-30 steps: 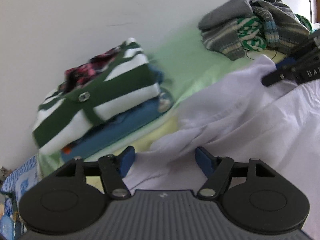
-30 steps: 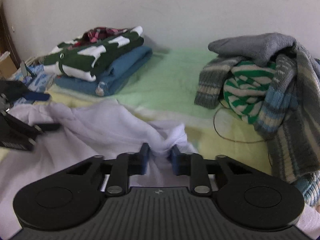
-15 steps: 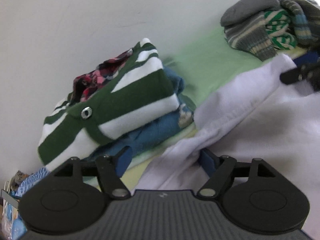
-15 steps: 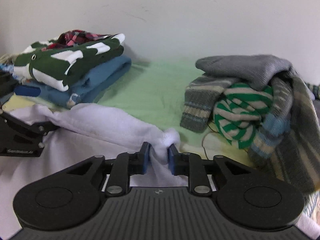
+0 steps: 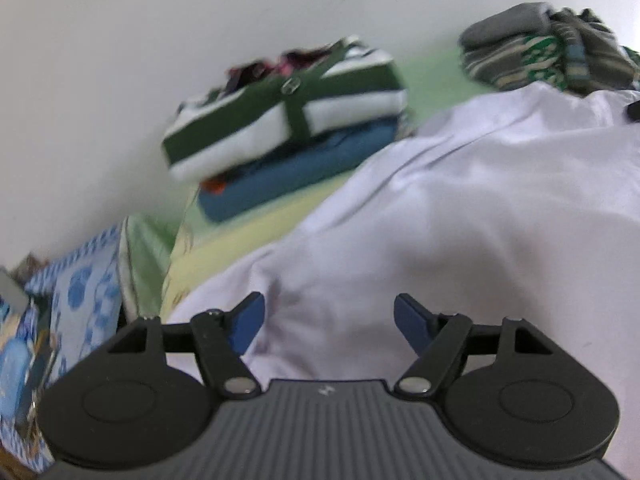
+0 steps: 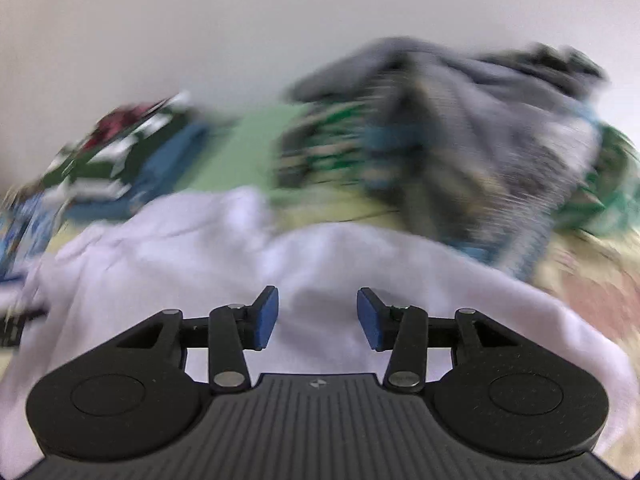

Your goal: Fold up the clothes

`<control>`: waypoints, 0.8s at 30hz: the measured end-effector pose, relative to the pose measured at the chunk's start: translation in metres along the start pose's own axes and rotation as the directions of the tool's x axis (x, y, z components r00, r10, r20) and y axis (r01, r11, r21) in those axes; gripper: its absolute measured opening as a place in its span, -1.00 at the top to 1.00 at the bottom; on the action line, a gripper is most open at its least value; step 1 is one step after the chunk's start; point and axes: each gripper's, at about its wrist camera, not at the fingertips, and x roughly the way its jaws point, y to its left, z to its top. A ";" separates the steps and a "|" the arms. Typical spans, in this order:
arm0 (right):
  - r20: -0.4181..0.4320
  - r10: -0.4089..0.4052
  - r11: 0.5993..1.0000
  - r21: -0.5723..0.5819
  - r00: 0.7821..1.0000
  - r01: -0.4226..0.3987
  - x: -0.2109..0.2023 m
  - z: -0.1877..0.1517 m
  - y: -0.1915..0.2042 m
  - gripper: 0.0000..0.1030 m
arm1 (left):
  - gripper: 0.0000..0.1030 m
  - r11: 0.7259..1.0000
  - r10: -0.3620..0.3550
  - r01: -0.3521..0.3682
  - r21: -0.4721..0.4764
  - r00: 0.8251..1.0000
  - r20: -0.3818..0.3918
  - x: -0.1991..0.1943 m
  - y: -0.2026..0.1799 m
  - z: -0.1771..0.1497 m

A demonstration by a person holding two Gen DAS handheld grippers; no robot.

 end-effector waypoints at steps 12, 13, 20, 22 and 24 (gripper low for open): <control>0.080 -0.200 0.970 0.159 0.977 0.185 -0.021 -0.007 -0.024 0.55 | -0.50 0.983 0.181 -0.182 -0.028 0.983 -0.026 0.055 0.058 0.035; 0.124 -0.192 0.975 0.139 0.973 0.175 -0.031 -0.007 -0.016 0.54 | -0.51 0.985 0.168 -0.168 -0.034 0.986 -0.017 0.050 0.059 0.036; 0.134 0.119 0.979 -0.180 0.984 -0.093 -0.024 0.006 0.078 0.27 | -0.33 0.989 -0.138 0.143 -0.046 0.986 0.099 -0.007 0.019 0.040; 0.080 0.172 0.956 -0.252 0.982 -0.147 -0.005 0.008 0.107 0.30 | -0.21 0.970 -0.238 0.241 -0.029 0.967 0.097 -0.009 -0.001 0.043; 0.026 0.162 0.948 -0.280 0.986 -0.148 0.018 0.011 0.126 0.38 | -0.06 0.962 -0.268 0.271 -0.026 0.960 0.076 0.003 -0.016 0.048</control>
